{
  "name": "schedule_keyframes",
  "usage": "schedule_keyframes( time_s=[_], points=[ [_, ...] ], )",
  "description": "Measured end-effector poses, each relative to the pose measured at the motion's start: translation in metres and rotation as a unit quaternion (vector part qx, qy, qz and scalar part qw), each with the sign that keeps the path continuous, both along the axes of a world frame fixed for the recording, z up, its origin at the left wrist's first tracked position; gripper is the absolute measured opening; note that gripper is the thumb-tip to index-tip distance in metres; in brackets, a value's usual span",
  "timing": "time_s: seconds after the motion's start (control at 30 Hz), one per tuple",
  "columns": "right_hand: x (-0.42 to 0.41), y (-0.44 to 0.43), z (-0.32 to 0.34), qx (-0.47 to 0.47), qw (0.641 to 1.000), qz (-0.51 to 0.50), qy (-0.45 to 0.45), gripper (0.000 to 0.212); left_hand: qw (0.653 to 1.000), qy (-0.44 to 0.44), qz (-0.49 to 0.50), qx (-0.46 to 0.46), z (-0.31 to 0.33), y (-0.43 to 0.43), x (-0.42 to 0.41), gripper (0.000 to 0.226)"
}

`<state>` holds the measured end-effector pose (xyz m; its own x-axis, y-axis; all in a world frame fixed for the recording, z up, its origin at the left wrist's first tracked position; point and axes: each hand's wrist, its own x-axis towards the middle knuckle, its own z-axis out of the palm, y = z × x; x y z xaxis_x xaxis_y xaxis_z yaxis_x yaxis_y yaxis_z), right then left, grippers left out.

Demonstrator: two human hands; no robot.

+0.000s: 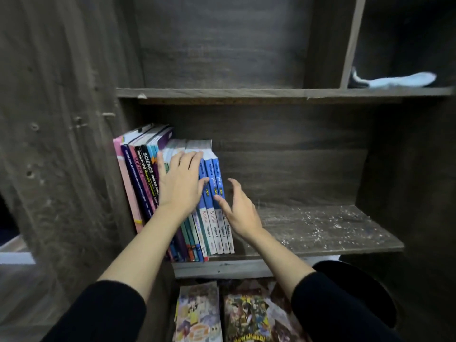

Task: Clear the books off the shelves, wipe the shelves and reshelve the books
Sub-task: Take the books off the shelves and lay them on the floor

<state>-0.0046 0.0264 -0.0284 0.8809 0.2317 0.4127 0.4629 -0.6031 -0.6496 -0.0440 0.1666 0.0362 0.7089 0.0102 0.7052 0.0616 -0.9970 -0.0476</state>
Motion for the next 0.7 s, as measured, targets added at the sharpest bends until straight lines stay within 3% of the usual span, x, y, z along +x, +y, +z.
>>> schedule_keyframes(
  time_s=[0.17, 0.37, 0.7],
  points=[
    [0.007, 0.003, -0.001, -0.080, 0.995, 0.005, -0.066, 0.056, 0.998, -0.050, -0.006, -0.029, -0.007, -0.005, 0.006, 0.055],
    [0.009, 0.010, -0.002, -0.085, 0.992, -0.008, -0.088, 0.055, 0.998, -0.059, -0.010, -0.027, -0.010, -0.004, 0.010, 0.055],
    [0.003, 0.016, -0.018, 0.085, 0.995, -0.045, -0.012, 0.058, 0.998, -0.059, -0.010, -0.009, -0.012, -0.001, 0.010, 0.058]
  ],
)
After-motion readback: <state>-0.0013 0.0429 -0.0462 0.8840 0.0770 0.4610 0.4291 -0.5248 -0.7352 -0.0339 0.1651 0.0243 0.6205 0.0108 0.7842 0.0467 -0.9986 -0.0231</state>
